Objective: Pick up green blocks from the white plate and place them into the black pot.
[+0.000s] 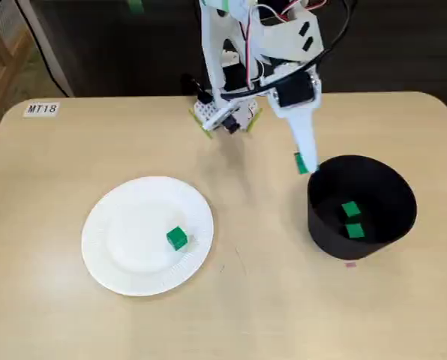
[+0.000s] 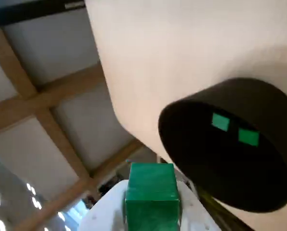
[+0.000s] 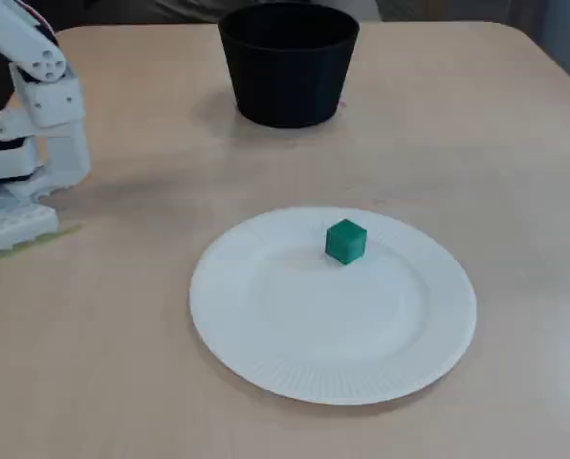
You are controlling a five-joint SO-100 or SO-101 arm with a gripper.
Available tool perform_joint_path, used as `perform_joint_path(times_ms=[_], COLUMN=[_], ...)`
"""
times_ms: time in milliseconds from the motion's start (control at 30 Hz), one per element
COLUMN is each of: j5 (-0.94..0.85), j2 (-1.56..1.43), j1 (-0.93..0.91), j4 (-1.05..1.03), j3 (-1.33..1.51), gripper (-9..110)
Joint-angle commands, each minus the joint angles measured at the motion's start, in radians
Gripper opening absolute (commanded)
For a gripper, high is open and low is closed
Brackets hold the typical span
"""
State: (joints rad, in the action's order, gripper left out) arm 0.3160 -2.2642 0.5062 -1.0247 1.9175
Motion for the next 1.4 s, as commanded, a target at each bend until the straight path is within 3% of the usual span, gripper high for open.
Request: perform_joint_path(times_ms=[0, 267, 600, 700, 800, 900, 967, 1167, 1367], j5=[0.002, -0.043, -0.132, -0.183, -0.221, -0.236, -0.238, -0.249, -0.272], j2=[-0.06, -0.063, 0.057, 0.058, 0.064, 0.072, 0.077, 0.077, 0.087], j1=[0.095, 0.187, 0.103, 0.095, 0.094, 0.092, 0.092, 0.012, -0.204], j4=[0.069, 0.299, 0.439, 0.43, 0.423, 0.413, 0.413, 0.268, 0.118], j3=[0.069, 0.29, 0.302, 0.308, 0.305, 0.298, 0.298, 0.215, 0.13], gripper=[-2, -2, -2, 26, 36, 39, 36, -2, -2])
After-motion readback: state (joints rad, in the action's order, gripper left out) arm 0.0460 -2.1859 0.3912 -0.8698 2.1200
